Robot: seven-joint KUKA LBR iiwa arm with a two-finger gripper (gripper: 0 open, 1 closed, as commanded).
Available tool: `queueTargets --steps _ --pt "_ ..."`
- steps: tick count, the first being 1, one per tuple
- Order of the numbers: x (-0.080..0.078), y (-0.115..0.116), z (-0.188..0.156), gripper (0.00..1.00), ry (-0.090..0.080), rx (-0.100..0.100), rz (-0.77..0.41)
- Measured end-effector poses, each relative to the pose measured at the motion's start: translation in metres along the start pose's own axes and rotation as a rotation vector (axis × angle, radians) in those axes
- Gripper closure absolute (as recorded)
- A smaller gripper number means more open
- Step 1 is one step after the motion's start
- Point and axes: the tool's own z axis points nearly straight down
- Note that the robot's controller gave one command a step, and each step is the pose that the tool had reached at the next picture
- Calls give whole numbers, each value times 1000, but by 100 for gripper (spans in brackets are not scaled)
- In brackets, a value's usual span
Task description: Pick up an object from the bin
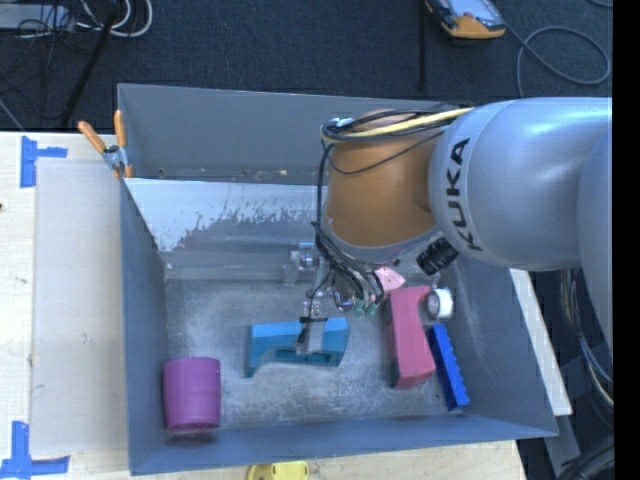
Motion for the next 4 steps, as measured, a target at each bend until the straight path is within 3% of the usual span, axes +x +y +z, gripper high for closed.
queueTargets --steps 1,2,3,4 --pt "-1 -1 -5 0 -8 -1 3" --pt "-11 3 50 0 -14 -1 -60" --pt "-9 1 99 0 -3 0 -62" --pt "-13 -2 56 0 -9 0 -106"
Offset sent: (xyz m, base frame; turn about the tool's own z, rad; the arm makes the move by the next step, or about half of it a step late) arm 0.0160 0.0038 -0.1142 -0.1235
